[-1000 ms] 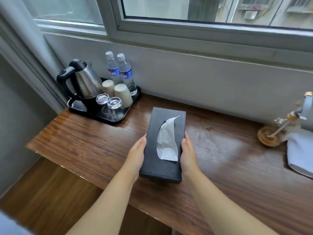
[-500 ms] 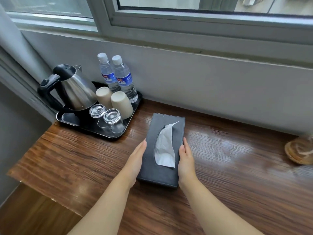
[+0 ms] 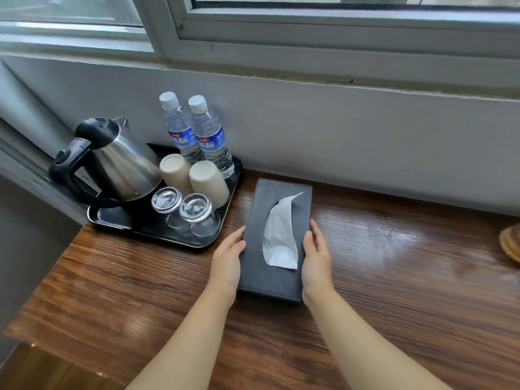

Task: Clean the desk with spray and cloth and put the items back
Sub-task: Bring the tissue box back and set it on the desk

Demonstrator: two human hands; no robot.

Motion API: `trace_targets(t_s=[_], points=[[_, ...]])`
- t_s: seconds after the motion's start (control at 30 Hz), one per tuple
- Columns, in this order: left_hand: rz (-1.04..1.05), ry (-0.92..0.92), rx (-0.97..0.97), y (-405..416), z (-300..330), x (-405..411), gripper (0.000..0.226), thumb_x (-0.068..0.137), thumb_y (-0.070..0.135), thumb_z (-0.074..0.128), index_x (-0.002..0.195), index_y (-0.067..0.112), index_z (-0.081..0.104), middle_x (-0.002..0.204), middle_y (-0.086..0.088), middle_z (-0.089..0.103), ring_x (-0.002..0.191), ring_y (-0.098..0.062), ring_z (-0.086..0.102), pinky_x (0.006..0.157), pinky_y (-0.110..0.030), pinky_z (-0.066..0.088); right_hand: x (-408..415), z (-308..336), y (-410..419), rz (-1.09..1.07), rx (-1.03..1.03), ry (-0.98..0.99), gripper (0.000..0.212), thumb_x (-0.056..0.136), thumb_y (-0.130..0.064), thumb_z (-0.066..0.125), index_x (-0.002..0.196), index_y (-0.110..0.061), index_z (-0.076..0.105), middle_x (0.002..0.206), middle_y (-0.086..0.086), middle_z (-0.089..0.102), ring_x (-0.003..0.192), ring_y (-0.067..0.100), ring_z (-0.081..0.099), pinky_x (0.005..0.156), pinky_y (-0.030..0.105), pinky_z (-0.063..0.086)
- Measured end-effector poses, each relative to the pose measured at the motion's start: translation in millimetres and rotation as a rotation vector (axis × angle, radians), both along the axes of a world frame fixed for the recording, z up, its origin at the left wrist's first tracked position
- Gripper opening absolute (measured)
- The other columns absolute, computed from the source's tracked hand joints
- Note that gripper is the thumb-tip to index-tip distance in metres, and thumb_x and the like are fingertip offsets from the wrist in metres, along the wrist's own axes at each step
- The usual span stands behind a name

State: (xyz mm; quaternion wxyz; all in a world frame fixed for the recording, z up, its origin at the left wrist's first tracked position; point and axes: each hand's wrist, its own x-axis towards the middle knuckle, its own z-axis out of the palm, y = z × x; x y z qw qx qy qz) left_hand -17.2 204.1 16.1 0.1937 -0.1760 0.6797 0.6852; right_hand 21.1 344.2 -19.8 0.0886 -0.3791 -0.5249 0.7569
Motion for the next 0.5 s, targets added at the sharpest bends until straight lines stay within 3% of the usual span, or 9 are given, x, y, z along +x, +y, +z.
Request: trace_targets(t_s=[0.07, 0.13, 0.37, 0.5], points=[[0.014, 0.023, 0.004, -4.7, -1.8, -4.6, 0.036, 0.101, 0.003, 0.045, 0.129, 0.017, 0.063, 0.111, 0.009, 0.070, 0.097, 0.001, 0.064, 0.074, -0.011, 0.055, -8.8, -2.2, -3.5, -0.006, 0.014, 0.010, 0.033, 0.101, -0.035, 0.045, 0.133, -0.043, 0.049, 0.135, -0.014, 0.054, 0.124, 0.012, 0.052, 0.106, 0.044, 0.044], [0.033, 0.033, 0.009, -9.0, -5.1, -6.5, 0.034, 0.101, 0.005, 0.048, 0.127, 0.021, 0.063, 0.105, 0.014, 0.069, 0.093, 0.005, 0.063, 0.073, -0.008, 0.054, -17.6, -4.9, -6.3, -0.011, 0.030, 0.019, 0.034, 0.101, -0.035, 0.045, 0.133, -0.042, 0.049, 0.136, -0.014, 0.054, 0.125, 0.012, 0.051, 0.107, 0.043, 0.042], [0.107, 0.079, 0.025, -15.2, -20.4, -6.8, 0.033, 0.102, 0.014, 0.049, 0.133, 0.016, 0.061, 0.133, 0.004, 0.064, 0.124, -0.010, 0.058, 0.110, -0.031, 0.043, -49.3, -7.2, -8.1, -0.032, 0.020, 0.029, 0.035, 0.101, -0.033, 0.045, 0.135, -0.038, 0.049, 0.137, -0.013, 0.053, 0.127, 0.011, 0.049, 0.109, 0.043, 0.040], [0.076, 0.103, 0.009, -12.1, -23.7, -27.5, 0.034, 0.103, 0.015, 0.047, 0.135, 0.015, 0.059, 0.135, 0.004, 0.063, 0.128, -0.011, 0.055, 0.116, -0.035, 0.038, -68.1, -7.6, -5.7, -0.046, 0.012, 0.036, 0.035, 0.100, -0.032, 0.045, 0.134, -0.039, 0.050, 0.136, -0.011, 0.054, 0.126, 0.013, 0.051, 0.108, 0.043, 0.041]])
